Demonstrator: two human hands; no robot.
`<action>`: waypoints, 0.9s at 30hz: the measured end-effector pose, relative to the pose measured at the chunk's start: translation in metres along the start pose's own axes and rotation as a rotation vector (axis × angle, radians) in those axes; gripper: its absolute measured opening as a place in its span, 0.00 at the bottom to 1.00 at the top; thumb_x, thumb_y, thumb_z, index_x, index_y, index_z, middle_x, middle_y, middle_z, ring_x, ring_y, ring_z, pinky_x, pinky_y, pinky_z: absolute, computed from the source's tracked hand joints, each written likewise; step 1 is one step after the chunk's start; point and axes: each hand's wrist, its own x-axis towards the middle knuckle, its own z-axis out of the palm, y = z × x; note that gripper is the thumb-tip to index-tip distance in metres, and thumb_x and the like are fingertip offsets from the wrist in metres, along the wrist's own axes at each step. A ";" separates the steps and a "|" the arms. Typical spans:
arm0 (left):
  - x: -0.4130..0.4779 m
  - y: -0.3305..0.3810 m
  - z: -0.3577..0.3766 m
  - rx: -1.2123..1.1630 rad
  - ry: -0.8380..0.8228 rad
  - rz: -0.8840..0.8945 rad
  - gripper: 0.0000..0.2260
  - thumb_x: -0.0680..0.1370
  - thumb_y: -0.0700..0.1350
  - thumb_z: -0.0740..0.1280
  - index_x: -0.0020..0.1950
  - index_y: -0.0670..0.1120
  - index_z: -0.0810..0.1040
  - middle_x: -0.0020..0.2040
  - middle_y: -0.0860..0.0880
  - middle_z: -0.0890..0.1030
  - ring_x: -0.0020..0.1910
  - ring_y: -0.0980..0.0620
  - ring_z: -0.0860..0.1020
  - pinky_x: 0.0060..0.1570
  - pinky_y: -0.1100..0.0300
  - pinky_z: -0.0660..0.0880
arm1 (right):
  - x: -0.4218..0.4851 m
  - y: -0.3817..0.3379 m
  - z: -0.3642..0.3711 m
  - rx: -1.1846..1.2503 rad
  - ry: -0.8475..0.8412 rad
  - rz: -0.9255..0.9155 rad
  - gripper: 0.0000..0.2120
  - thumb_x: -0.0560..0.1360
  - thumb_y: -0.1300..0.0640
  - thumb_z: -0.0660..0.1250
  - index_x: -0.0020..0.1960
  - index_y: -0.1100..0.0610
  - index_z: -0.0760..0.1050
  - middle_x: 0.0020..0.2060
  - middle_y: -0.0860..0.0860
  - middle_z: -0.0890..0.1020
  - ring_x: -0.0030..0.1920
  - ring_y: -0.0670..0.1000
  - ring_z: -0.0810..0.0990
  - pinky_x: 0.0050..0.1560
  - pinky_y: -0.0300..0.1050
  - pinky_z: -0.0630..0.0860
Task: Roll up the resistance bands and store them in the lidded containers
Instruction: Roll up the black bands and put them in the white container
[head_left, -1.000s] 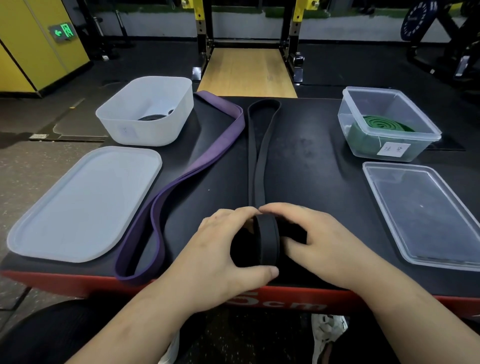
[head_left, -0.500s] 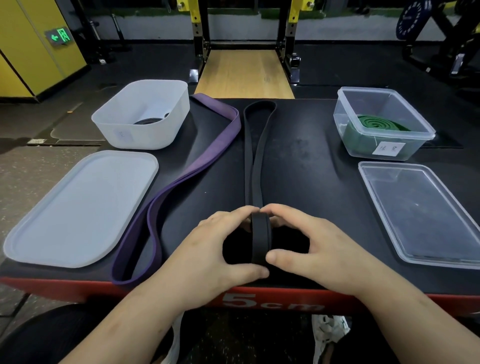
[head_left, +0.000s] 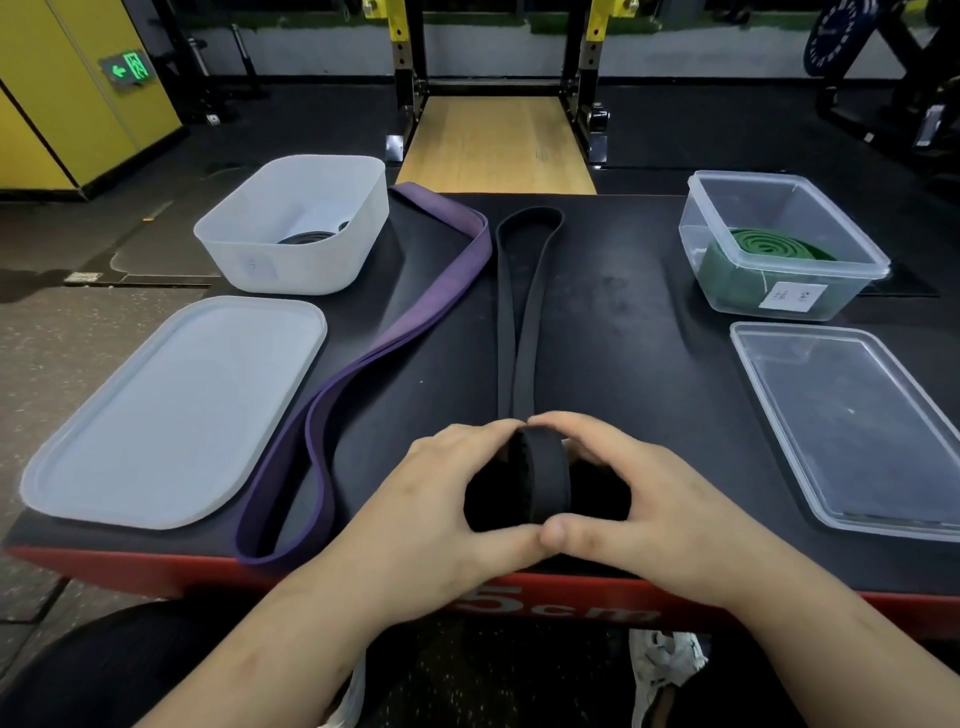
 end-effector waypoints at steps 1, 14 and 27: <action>0.000 -0.002 0.000 0.002 -0.009 0.006 0.29 0.71 0.63 0.76 0.68 0.74 0.67 0.64 0.71 0.72 0.69 0.63 0.68 0.68 0.59 0.69 | 0.000 0.001 0.000 0.000 0.008 -0.008 0.30 0.72 0.37 0.75 0.71 0.29 0.67 0.64 0.37 0.79 0.68 0.41 0.75 0.68 0.51 0.74; -0.003 -0.011 0.000 -0.014 -0.006 -0.082 0.38 0.67 0.69 0.74 0.74 0.72 0.61 0.67 0.70 0.70 0.71 0.67 0.65 0.68 0.63 0.67 | 0.009 -0.001 -0.002 0.027 -0.003 -0.004 0.27 0.71 0.33 0.74 0.69 0.28 0.70 0.64 0.32 0.78 0.68 0.37 0.75 0.68 0.47 0.73; -0.004 -0.004 -0.003 -0.027 -0.038 -0.085 0.38 0.67 0.63 0.77 0.71 0.75 0.60 0.66 0.70 0.70 0.69 0.67 0.67 0.66 0.64 0.68 | 0.009 -0.005 -0.001 0.038 0.007 -0.026 0.25 0.71 0.33 0.73 0.65 0.23 0.69 0.64 0.32 0.78 0.67 0.36 0.76 0.68 0.48 0.75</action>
